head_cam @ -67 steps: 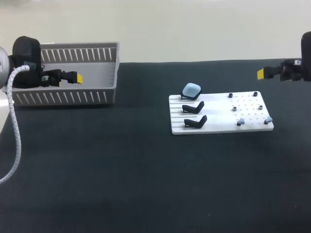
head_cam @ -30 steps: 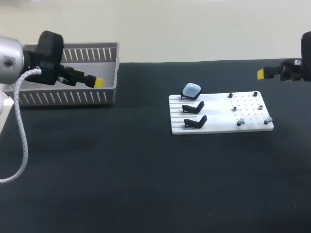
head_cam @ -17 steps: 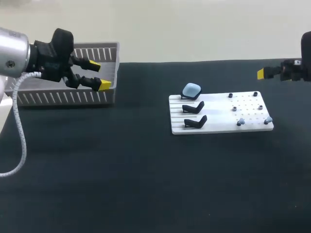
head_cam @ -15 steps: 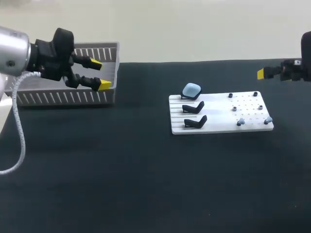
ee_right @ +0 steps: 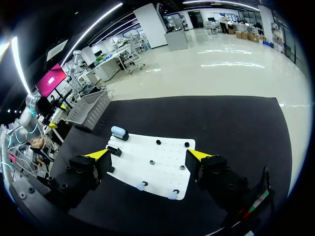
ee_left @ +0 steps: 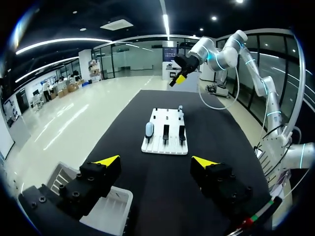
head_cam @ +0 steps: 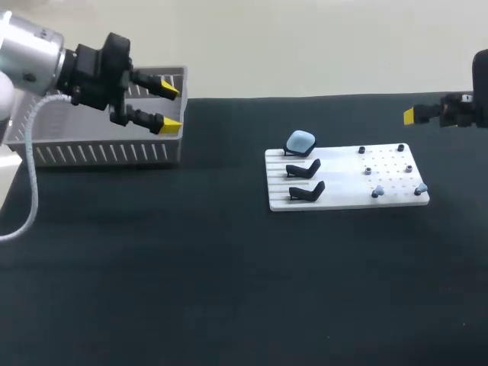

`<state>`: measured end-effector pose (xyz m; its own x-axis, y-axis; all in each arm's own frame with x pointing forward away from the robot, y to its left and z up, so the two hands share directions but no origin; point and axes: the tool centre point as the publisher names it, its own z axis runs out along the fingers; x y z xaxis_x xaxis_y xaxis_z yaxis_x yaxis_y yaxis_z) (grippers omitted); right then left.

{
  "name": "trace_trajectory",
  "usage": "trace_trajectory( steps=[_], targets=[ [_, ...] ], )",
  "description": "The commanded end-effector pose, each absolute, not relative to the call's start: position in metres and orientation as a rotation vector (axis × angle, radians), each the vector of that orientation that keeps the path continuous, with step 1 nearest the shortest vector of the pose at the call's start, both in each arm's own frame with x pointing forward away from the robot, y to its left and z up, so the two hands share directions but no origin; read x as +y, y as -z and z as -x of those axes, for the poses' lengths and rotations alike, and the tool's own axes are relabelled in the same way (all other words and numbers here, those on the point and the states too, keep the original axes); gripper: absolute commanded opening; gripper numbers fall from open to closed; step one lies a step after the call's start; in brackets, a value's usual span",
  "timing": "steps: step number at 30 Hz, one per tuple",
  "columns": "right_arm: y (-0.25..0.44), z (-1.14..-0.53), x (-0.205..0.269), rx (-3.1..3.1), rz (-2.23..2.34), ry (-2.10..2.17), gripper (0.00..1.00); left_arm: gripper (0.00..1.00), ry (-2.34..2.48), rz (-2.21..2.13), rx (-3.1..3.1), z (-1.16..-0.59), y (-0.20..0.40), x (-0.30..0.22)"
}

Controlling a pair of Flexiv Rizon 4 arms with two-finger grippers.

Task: Pick up each earbud case from the left stands, insert the matching earbuds, close the lid, and place the case in the box.

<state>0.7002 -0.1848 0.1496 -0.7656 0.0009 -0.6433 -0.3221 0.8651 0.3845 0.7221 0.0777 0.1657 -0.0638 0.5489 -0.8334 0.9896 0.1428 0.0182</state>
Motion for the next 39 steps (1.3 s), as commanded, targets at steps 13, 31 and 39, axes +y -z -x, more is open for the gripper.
trace_trajectory(
  steps=[13, 31, 39],
  targets=[
    [-0.150, -0.700, -0.185, 2.373, 0.231, -0.636, 1.00, 1.00, 0.822, -1.521, 1.690, -0.726, -0.165, 0.077],
    [-0.150, -0.700, -0.185, 2.373, 0.231, -0.636, 1.00, 1.00, 0.968, -1.607, 1.643, -0.741, -0.124, 0.001],
    [-0.150, -0.700, -0.185, 2.373, 0.231, -0.636, 1.00, 1.00, 0.972, -1.602, 1.641, -0.735, -0.109, -0.029]
  ],
)
